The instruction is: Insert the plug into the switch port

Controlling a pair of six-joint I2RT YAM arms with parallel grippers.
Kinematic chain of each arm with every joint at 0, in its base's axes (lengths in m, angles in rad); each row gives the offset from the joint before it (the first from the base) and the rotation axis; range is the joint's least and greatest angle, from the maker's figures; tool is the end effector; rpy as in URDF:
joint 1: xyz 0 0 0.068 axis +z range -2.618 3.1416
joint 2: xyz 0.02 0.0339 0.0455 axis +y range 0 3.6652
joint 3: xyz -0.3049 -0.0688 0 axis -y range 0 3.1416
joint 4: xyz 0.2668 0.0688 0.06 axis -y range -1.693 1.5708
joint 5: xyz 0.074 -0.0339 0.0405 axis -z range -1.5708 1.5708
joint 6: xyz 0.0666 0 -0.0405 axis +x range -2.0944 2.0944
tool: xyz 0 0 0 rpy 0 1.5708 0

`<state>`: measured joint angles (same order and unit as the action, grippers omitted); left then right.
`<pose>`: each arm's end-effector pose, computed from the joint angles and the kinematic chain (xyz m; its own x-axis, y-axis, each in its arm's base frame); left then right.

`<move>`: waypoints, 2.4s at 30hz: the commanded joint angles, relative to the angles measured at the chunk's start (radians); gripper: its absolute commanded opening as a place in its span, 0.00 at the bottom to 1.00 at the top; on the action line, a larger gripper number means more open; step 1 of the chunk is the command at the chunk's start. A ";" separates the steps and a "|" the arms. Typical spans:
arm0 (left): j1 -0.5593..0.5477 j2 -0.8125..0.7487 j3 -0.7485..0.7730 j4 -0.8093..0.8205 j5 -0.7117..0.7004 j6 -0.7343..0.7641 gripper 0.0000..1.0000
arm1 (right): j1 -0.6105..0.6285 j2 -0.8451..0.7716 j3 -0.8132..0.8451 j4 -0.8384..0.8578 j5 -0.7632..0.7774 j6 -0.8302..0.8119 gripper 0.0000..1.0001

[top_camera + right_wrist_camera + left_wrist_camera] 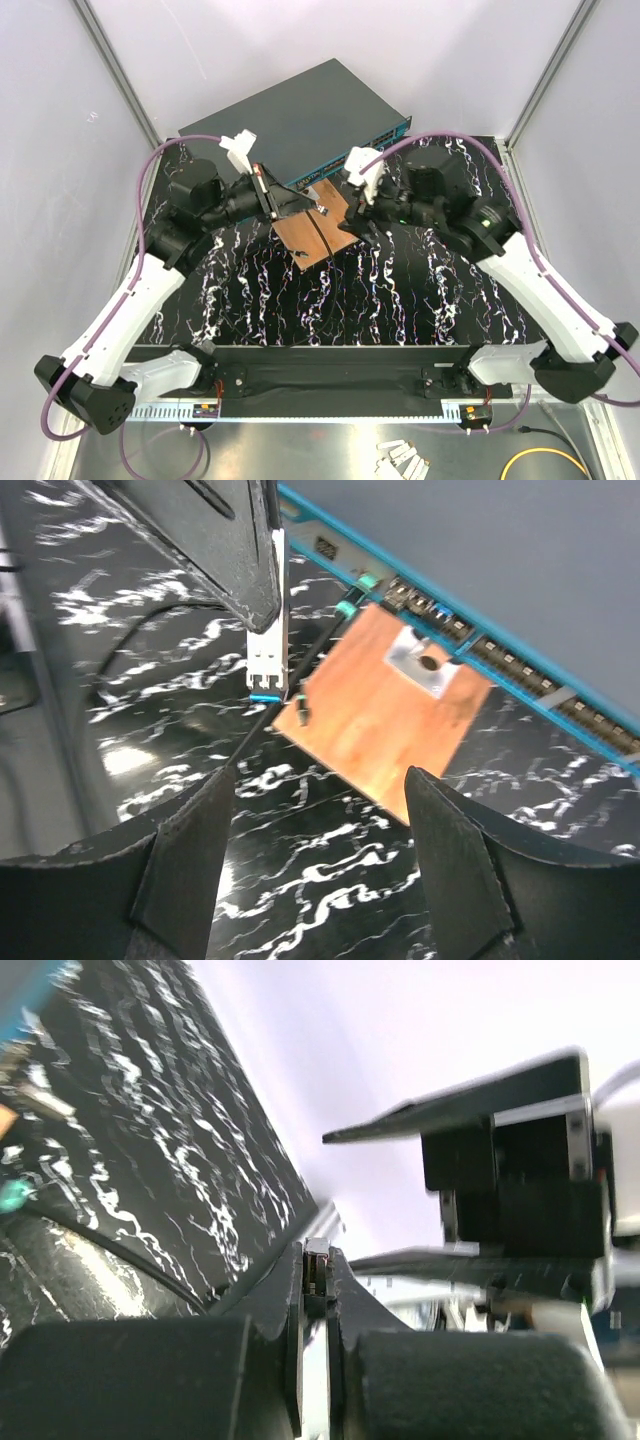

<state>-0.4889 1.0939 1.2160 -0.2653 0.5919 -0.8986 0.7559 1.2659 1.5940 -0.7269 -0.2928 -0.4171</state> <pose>0.2169 -0.1575 0.4580 -0.7649 -0.3286 -0.5540 0.4477 0.3472 -0.8240 0.1969 0.2120 0.4936 0.0861 -0.4519 -0.8879 -0.8919 0.3622 -0.2708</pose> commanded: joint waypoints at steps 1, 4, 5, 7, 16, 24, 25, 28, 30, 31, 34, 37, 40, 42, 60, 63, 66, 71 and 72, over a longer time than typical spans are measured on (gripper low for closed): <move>0.000 -0.009 0.068 -0.064 -0.162 -0.072 0.00 | 0.048 0.044 0.037 0.073 0.151 -0.051 0.74; -0.002 -0.012 0.077 -0.071 -0.198 -0.076 0.00 | 0.066 0.053 0.032 0.115 0.158 -0.060 0.74; -0.002 -0.014 0.073 -0.058 -0.190 -0.076 0.00 | 0.068 0.056 0.032 0.130 0.152 -0.063 0.74; -0.008 -0.020 0.062 -0.034 -0.179 -0.086 0.00 | 0.072 0.072 0.041 0.141 0.146 -0.060 0.73; -0.011 -0.037 0.002 0.044 -0.142 -0.158 0.00 | 0.076 0.101 0.061 0.184 0.092 -0.051 0.68; -0.011 -0.042 -0.058 0.166 -0.096 -0.210 0.00 | 0.079 0.122 0.073 0.184 0.069 -0.048 0.61; -0.011 -0.045 -0.065 0.179 -0.087 -0.214 0.00 | 0.077 0.122 0.072 0.185 0.067 -0.046 0.57; -0.011 -0.046 -0.076 0.201 -0.081 -0.229 0.00 | 0.079 0.125 0.072 0.188 0.067 -0.045 0.47; -0.011 -0.046 -0.081 0.210 -0.075 -0.232 0.00 | 0.079 0.124 0.066 0.187 0.072 -0.046 0.46; -0.013 -0.046 -0.082 0.213 -0.073 -0.235 0.00 | 0.079 0.125 0.064 0.190 0.073 -0.045 0.46; -0.011 -0.046 -0.085 0.215 -0.069 -0.238 0.00 | 0.079 0.124 0.060 0.190 0.070 -0.051 0.43; -0.013 -0.046 -0.098 0.218 -0.066 -0.244 0.03 | 0.079 0.122 0.064 0.192 0.073 -0.051 0.29; -0.013 -0.046 -0.107 0.225 -0.060 -0.250 0.08 | 0.079 0.121 0.066 0.192 0.067 -0.057 0.09; -0.013 -0.046 -0.110 0.227 -0.061 -0.249 0.15 | 0.079 0.118 0.063 0.188 0.066 -0.063 0.00; 0.438 -0.161 0.102 0.019 -0.003 0.095 0.99 | 0.033 0.107 0.020 -0.012 0.253 0.184 0.00; 0.571 -0.192 0.064 -0.052 0.012 0.089 0.99 | 0.011 0.099 -0.012 -0.016 0.285 0.241 0.00; 0.700 -0.207 -0.021 -0.057 0.052 0.024 0.99 | -0.006 0.131 0.009 -0.046 0.287 0.285 0.00; 0.805 -0.207 -0.150 0.047 0.146 -0.036 0.99 | -0.007 0.188 0.082 -0.075 0.342 0.330 0.00; 0.805 -0.212 -0.167 0.078 0.149 -0.039 0.99 | -0.006 0.199 0.090 -0.074 0.351 0.333 0.00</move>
<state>0.3035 0.8795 1.0931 -0.2558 0.6579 -0.9028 0.7517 1.4429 1.6188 -0.8051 0.0002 -0.1341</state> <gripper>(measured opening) 0.987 0.188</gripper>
